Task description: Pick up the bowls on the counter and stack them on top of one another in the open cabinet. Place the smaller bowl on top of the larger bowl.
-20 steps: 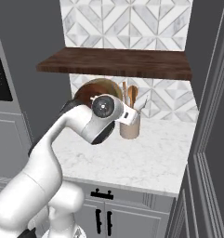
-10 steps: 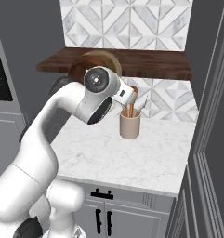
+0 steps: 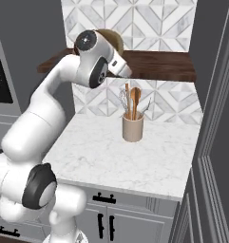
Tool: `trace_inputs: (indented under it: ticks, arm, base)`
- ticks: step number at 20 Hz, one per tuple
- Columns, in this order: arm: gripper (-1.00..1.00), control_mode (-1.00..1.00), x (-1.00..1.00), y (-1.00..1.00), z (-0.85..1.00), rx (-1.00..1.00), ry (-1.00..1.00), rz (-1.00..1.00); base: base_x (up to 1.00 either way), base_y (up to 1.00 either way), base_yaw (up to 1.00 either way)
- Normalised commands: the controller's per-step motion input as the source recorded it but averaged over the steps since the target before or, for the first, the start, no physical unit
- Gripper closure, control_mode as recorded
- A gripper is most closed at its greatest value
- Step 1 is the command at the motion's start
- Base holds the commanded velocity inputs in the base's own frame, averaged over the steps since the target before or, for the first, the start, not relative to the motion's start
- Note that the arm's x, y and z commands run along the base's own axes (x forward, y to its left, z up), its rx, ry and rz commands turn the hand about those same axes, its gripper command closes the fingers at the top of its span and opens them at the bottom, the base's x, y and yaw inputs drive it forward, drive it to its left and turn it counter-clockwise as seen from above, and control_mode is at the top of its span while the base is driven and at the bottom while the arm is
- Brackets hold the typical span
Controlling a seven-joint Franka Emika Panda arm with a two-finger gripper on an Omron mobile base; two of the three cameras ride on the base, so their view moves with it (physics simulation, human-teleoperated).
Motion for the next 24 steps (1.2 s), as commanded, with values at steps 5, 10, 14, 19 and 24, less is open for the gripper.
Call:
trace_inputs:
  ticks: [5, 10, 14, 19, 24]
  arm:
    - [1.00, -1.00, 1.00, 0.09, 0.00, 0.05, 0.00, -0.19]
    - [1.00, -1.00, 1.00, 0.01, 0.08, 0.07, 0.00, -0.21]
    - [-1.00, -1.00, 0.38, 0.04, 0.00, 0.01, 0.02, -0.09]
    - [-1.00, -1.00, -0.51, -0.28, 0.00, 0.05, -0.11, -0.03]
    - [-1.00, -1.00, -1.00, -0.57, -0.16, 0.13, -0.31, -0.03]
  base:
    - [0.00, 0.00, 0.00]
    - [0.00, 0.00, 0.00]
    - [0.00, 0.00, 0.00]
    - [0.00, 0.00, 0.00]
    - [0.00, 0.00, 0.00]
